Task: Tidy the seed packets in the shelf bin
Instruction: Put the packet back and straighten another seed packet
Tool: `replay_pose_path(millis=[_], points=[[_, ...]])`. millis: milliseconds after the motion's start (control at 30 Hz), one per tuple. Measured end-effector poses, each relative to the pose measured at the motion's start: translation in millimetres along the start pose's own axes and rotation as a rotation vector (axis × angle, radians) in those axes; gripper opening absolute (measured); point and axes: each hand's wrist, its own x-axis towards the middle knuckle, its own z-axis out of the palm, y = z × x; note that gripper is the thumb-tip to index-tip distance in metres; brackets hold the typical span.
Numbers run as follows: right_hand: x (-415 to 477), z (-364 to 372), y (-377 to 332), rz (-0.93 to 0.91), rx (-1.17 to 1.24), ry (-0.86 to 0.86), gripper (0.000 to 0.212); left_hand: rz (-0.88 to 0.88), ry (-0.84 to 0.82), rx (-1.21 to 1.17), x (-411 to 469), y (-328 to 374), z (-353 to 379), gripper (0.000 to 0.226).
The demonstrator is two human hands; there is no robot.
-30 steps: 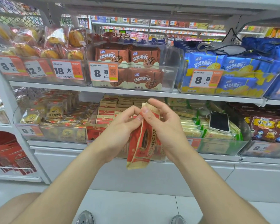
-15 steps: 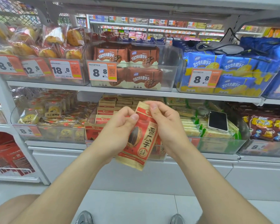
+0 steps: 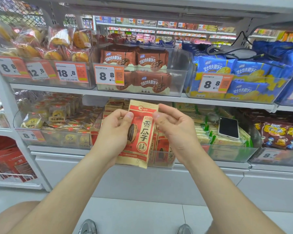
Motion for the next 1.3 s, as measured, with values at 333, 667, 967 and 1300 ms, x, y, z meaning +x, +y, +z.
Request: replay_pose_path(millis=[333,667,967,1300], points=[[-5,5,4,0.045,-0.179,-0.047,0.032,0.015,-0.167,0.174,5,10,-17,0.054],[-1,16,1,0.092,-0.168,-0.084,0.028,0.072,-0.224,0.265,13,8,-34,0.040],[15,55,9,-0.276,-0.314,-0.056,0.092,0.218,0.030,0.548,49,-3,-81,0.036],[59,99,50,-0.501,-0.717,-0.115,0.065,0.057,-0.329,1.120,72,-43,-132,0.046]])
